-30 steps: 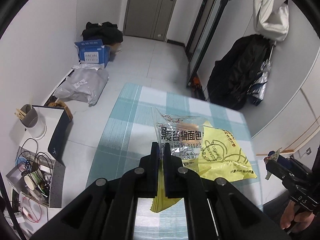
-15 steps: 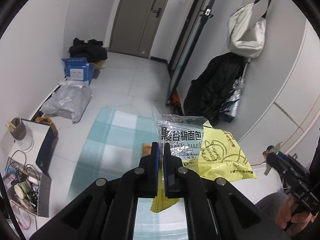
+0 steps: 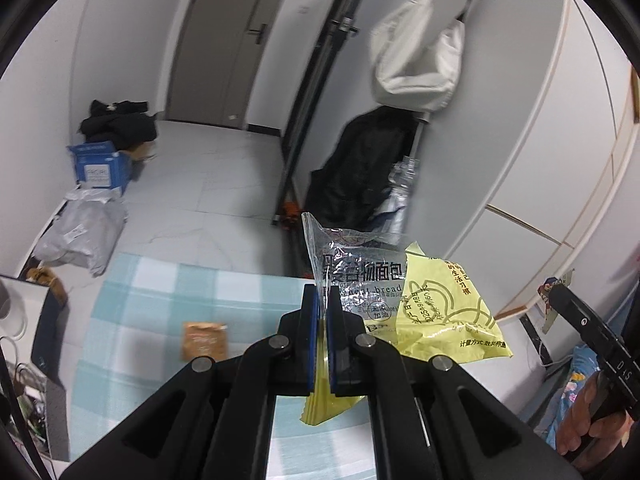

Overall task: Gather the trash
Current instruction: 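Carry the bread bag and wrapper in both tools over the grey bin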

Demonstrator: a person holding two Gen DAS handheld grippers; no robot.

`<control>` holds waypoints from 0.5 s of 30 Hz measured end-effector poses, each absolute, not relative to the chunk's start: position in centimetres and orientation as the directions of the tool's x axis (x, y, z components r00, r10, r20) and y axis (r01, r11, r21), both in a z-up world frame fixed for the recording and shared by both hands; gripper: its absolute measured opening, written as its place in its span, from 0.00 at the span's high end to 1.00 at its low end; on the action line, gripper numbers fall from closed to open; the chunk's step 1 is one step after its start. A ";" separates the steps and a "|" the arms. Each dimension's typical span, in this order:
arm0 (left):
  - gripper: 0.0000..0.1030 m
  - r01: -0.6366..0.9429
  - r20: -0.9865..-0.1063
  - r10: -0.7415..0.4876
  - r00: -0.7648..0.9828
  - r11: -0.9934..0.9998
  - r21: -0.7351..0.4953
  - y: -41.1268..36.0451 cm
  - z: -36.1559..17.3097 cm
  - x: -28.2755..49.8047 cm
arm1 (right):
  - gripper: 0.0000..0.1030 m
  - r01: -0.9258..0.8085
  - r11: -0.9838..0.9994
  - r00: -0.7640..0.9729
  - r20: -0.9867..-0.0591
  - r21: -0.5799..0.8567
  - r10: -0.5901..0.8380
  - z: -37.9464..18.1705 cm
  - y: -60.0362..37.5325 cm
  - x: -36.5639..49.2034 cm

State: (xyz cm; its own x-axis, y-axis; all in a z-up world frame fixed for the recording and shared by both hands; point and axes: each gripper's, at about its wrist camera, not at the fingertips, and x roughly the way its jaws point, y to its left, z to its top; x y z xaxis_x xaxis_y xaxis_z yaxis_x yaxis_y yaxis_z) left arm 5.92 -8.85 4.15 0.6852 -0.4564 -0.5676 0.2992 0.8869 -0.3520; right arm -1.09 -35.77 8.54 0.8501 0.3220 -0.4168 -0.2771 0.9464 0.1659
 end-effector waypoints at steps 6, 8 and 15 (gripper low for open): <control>1.00 0.363 -0.584 -0.505 0.636 0.863 -0.351 -13.2 3.9 6.7 | 0.63 -0.186 0.965 0.869 -0.428 0.185 0.249 8.0 -40.9 -1.8; 1.00 0.380 -0.592 -0.518 0.618 0.856 -0.351 -14.7 3.7 7.0 | 0.63 -0.157 0.969 0.872 -0.434 0.189 0.226 7.5 -42.5 -1.8; 1.00 0.448 -0.632 -0.553 0.543 0.827 -0.339 -20.2 2.3 7.8 | 0.63 -0.041 0.972 0.867 -0.475 0.232 0.150 4.8 -48.7 -2.1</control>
